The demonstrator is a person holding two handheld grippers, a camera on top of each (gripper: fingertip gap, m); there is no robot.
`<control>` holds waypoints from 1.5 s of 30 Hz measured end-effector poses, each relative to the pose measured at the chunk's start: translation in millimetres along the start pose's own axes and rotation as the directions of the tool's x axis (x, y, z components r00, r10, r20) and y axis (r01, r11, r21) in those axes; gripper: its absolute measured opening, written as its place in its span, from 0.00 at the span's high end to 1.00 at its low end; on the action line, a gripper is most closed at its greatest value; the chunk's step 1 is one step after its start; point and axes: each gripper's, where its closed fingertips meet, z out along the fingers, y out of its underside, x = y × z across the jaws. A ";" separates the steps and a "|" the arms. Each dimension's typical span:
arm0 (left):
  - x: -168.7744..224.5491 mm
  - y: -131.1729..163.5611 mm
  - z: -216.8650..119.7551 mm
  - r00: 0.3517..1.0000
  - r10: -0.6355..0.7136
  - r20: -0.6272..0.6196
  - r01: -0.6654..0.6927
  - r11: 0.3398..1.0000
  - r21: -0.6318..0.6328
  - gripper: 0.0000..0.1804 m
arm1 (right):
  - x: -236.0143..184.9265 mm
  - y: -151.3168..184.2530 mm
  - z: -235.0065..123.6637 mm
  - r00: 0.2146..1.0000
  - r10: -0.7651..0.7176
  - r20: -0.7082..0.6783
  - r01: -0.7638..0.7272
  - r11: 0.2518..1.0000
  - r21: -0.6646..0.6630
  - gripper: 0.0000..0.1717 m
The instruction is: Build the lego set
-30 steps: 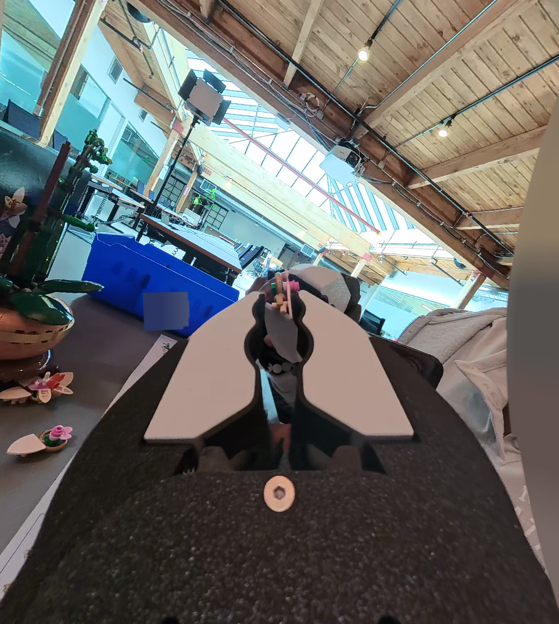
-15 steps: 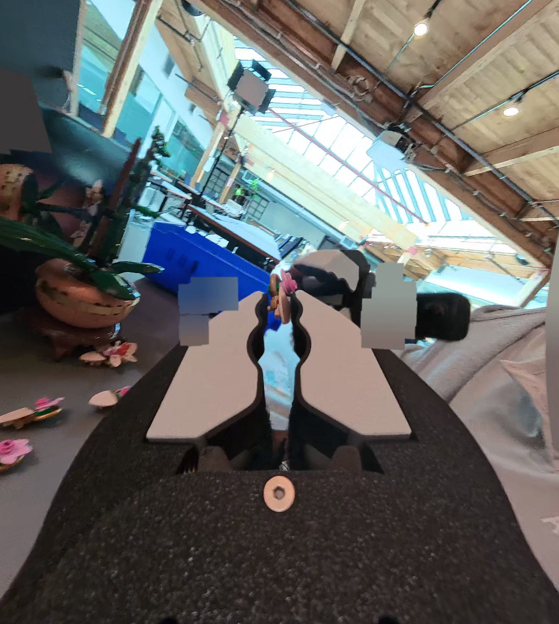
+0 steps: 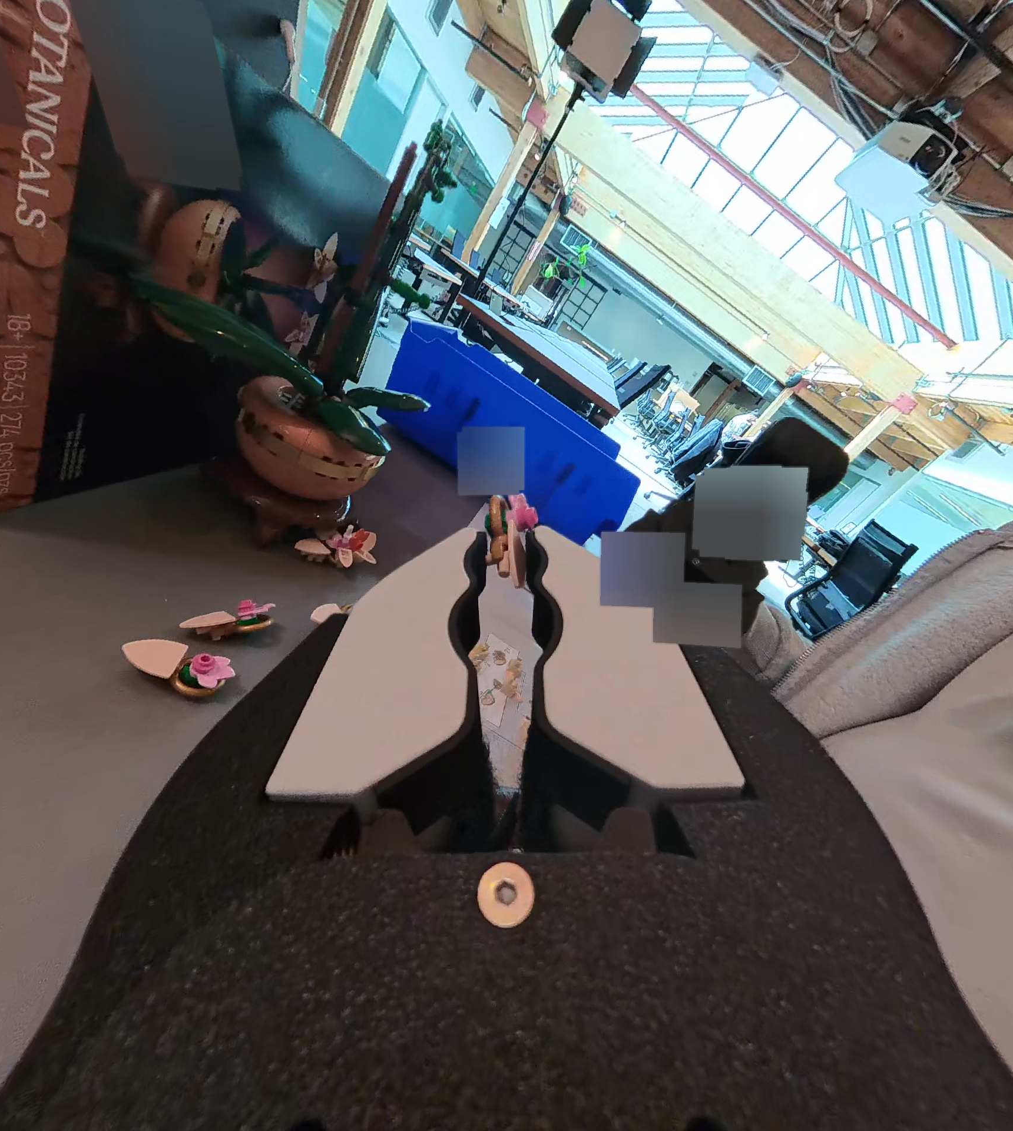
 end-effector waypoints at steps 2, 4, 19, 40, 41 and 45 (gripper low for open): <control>-1.9 2.0 -0.1 1.000 0.000 0.007 0.000 1.000 -0.011 0.93 | -1.9 -2.0 -3.3 0.998 0.056 0.001 -0.056 0.997 0.060 0.99; -2.5 3.1 -0.6 1.000 0.004 0.011 -0.004 1.000 -0.019 0.93 | -0.6 -0.8 -7.1 0.995 0.103 -0.001 -0.102 0.991 0.090 0.99; -7.5 15.7 1.5 0.999 -0.006 0.036 0.010 0.996 -0.092 0.93 | 0.4 7.8 -1.7 0.997 0.080 0.015 -0.081 0.995 0.050 1.00; 36.5 24.4 9.1 0.976 0.080 -0.204 -0.107 0.986 -0.126 0.94 | 29.6 -94.9 -9.3 0.830 0.446 0.335 -0.557 0.689 0.463 0.84; 37.3 25.3 9.3 0.975 0.082 -0.208 -0.111 0.985 -0.130 0.94 | 28.7 -93.2 -5.7 0.820 0.453 0.351 -0.571 0.695 0.438 0.84; 42.7 30.0 10.2 0.967 0.086 -0.240 -0.125 0.980 -0.152 0.94 | 25.8 -90.2 0.1 0.788 0.469 0.398 -0.610 0.681 0.404 0.86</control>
